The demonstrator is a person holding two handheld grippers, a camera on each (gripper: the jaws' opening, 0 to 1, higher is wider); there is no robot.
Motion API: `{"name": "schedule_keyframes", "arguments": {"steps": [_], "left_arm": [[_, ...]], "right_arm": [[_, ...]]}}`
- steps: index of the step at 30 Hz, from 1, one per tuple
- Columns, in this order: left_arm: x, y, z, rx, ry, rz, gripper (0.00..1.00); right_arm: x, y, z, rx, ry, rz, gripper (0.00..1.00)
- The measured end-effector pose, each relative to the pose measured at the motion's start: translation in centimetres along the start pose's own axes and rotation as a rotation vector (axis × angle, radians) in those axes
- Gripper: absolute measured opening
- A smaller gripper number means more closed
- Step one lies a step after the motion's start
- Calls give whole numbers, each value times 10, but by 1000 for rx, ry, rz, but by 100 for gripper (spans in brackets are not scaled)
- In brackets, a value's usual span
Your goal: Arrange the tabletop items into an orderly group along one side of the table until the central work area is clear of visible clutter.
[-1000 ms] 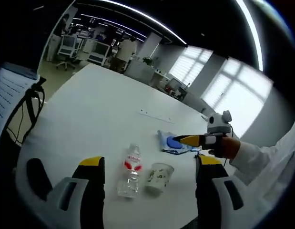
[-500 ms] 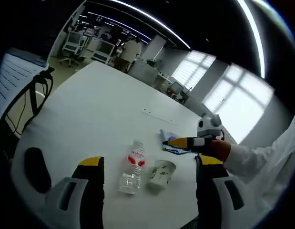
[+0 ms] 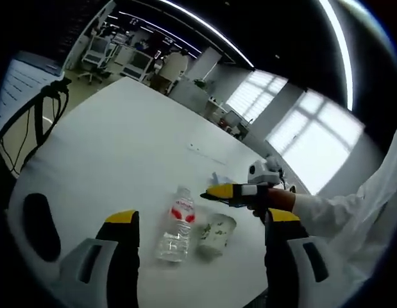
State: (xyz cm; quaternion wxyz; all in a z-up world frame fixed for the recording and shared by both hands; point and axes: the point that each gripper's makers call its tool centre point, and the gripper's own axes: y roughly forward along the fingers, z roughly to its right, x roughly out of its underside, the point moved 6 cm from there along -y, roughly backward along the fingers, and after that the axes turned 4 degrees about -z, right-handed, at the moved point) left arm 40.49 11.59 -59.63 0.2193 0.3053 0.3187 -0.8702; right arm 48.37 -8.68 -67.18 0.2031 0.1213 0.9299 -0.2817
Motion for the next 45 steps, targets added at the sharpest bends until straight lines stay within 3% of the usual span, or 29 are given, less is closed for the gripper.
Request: {"name": "schedule_keyframes", "arguments": {"steps": [3,7,14,32,45], "left_arm": [[-2,2,-2,18,-5,6,82],[-3,4,-4,35,-10,13,81],[-5,8,-6,66,-9,20,81],[-12,19,-9,129,-10,30,81],[-6,27,-13,150,-14,4,80]], "right_arm": [[-3,9,9,6,6,-7,49],[-7,16,16,-25,108,22,48],[-9,26,27,-41,187,31,46],[-11,48,37,-89,300,72,31],[-10,52,41,-96,306,74,21]]}}
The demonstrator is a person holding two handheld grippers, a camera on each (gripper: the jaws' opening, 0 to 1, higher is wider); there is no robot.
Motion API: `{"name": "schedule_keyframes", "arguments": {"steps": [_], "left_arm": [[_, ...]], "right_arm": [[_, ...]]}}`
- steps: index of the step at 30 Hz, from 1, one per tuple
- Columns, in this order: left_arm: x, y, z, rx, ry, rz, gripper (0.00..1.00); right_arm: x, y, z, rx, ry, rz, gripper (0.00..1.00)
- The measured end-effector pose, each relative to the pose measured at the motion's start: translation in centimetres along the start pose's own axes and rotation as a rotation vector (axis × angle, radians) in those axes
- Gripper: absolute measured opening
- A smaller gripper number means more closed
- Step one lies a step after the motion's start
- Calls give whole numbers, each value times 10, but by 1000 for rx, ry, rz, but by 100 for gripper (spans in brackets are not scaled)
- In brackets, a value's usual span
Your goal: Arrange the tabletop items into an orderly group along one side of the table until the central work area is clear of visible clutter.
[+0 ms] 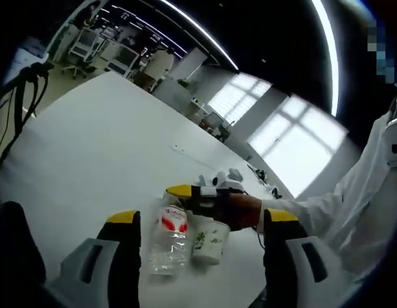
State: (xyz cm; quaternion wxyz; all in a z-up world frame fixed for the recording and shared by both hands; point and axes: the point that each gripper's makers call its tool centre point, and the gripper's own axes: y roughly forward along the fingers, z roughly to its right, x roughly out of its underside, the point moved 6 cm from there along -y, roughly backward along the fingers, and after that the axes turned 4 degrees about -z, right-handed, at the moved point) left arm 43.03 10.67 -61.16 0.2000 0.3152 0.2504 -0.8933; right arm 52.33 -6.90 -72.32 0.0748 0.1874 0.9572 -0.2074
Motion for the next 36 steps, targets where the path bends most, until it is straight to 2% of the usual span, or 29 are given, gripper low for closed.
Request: {"name": "schedule_keyframes", "arguments": {"steps": [13,20,24,28,36], "left_arm": [[2,2,-2,11,7,-18,79],[1,2,-6,21,19,-35,78],[2,5,-10,26,24,-49,78],[2,10,-16,27,26,-62,78],[7,22,-24,52,49,-128,78]], "right_arm": [[-2,-3,-10,-8,-75,-1,21],[-3,-5,-24,-25,-143,-1,20],[2,-7,-43,-39,-197,-4,20],[4,-8,-50,-44,-241,-11,20],[10,-14,-68,-48,-349,-20,20]]}}
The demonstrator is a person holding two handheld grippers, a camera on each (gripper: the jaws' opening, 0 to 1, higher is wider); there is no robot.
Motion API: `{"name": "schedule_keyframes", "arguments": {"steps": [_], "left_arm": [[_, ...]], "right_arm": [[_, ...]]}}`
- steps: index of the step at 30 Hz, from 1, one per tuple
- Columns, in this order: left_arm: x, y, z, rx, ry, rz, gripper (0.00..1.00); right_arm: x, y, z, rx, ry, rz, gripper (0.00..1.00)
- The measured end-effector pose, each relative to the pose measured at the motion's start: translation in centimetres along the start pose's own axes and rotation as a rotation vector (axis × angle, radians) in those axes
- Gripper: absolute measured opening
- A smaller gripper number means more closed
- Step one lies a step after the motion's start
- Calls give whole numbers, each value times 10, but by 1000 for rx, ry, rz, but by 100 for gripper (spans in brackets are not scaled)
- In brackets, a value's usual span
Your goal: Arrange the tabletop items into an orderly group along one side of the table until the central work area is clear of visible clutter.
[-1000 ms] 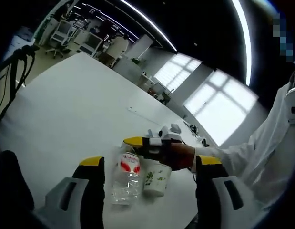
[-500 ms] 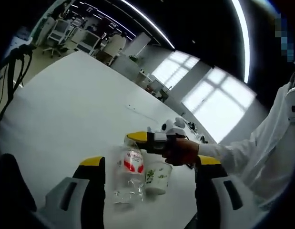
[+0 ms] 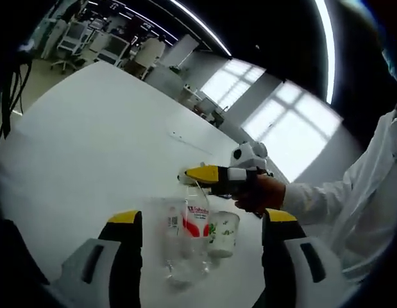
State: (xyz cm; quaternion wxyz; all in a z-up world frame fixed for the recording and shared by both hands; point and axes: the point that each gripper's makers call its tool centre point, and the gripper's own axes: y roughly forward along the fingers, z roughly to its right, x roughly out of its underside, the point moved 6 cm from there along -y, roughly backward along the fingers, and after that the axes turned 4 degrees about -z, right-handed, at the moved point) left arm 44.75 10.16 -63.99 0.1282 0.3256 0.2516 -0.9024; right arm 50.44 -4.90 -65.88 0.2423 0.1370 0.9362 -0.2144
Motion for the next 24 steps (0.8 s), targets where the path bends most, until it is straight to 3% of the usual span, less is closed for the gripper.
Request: {"name": "schedule_keyframes", "arguments": {"steps": [9,19,24], "left_arm": [[11,16,-3,48,23,-83,76],[27,33,-5,91,73,-175,68],[30,37,-2,147,109,-211,64]], "right_arm": [[-3,-2,-22,-16,-171,-16,20],[1,-3,-42,-18,-300,-47,20],[5,-3,-52,-28,-374,-64,20]]}}
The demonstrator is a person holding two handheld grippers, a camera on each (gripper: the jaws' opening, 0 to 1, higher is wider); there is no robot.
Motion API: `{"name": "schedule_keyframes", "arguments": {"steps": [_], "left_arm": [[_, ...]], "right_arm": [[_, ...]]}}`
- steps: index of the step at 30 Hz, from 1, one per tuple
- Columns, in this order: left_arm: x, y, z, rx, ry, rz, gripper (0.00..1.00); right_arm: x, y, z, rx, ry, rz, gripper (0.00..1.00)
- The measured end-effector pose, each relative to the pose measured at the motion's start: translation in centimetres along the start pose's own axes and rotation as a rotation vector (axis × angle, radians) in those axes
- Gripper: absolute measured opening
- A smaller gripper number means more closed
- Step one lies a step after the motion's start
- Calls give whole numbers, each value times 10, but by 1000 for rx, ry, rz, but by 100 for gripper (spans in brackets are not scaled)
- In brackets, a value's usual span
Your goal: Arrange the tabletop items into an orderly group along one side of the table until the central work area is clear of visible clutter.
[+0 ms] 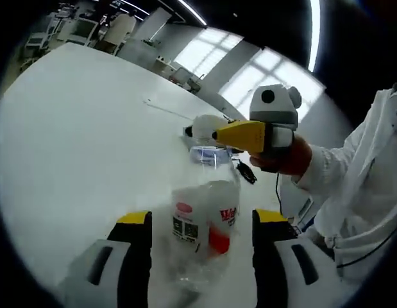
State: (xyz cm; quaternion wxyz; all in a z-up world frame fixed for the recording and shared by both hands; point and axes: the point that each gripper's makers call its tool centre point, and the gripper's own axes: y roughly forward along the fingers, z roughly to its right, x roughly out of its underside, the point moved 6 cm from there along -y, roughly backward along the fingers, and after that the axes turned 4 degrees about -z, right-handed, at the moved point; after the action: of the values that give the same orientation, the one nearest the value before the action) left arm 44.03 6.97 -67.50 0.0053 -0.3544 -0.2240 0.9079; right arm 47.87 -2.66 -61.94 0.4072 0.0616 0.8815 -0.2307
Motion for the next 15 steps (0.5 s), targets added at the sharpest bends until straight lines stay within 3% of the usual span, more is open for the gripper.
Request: {"name": "schedule_keyframes", "arguments": {"steps": [1,4,10,12,15], "left_arm": [[2,1,2,30,4,-18,64],[6,1,1,29,24,-53,58],[7,4,4,46,40,-64,55],[12,5,4,48,88,-95,50],[11,6,8,68,77,-85,44]], "right_arm": [[0,0,-2,-1,-10,-4,20],[0,0,-7,2,-36,-15,20],[0,1,-18,18,-98,-29,20],[0,2,-20,19,-113,-34,20],[0,1,-19,24,-128,-40,20]]}}
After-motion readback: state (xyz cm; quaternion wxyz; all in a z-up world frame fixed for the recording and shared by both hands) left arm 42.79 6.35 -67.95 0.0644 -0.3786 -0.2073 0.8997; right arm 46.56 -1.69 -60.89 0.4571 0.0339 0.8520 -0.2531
